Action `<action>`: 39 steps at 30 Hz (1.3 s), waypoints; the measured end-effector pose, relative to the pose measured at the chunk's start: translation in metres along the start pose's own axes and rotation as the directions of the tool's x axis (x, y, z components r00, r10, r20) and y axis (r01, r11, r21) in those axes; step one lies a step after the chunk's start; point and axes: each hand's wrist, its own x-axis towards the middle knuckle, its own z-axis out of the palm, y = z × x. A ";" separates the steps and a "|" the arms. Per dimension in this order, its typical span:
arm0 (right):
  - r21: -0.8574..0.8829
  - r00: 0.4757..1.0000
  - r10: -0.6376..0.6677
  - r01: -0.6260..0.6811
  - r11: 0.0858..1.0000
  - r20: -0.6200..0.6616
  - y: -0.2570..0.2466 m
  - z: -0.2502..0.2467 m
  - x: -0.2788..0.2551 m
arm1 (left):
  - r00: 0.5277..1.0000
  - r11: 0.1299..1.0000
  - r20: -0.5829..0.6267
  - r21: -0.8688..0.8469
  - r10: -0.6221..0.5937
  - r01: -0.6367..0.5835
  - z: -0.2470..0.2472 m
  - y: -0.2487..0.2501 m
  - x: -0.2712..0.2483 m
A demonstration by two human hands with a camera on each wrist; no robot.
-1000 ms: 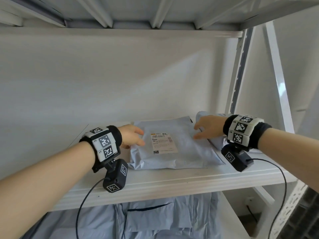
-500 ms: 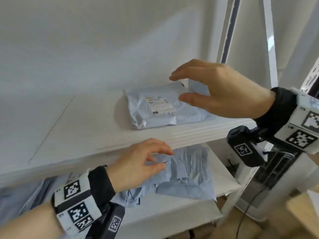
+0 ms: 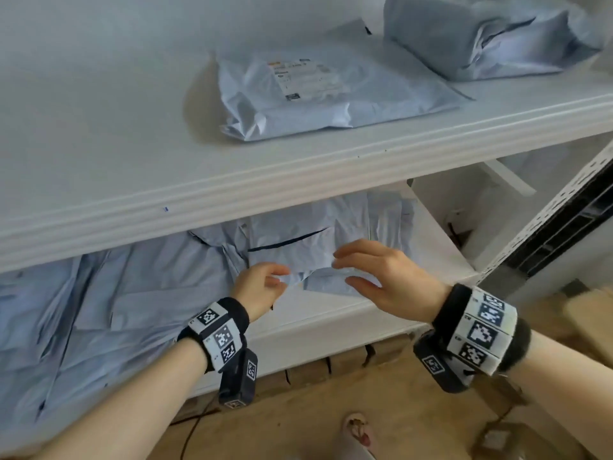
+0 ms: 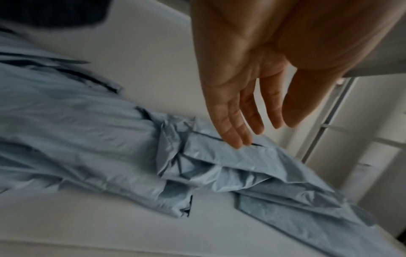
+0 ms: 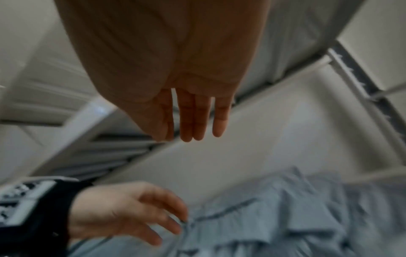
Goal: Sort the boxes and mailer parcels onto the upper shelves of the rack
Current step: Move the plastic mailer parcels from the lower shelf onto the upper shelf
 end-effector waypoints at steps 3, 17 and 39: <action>0.038 0.990 0.139 -0.140 0.989 0.020 0.043 0.030 0.000 | 0.993 0.997 -0.092 0.001 -0.071 0.072 0.006 -0.013 0.013; 0.133 0.832 0.555 -0.549 0.825 -0.006 0.149 0.068 0.035 | 0.898 0.951 -0.321 -0.031 -0.301 0.308 0.018 -0.033 0.080; 0.246 0.722 0.642 -0.691 0.679 0.256 0.212 0.040 0.090 | 0.901 0.871 0.183 -0.238 -0.394 0.430 0.042 -0.042 0.037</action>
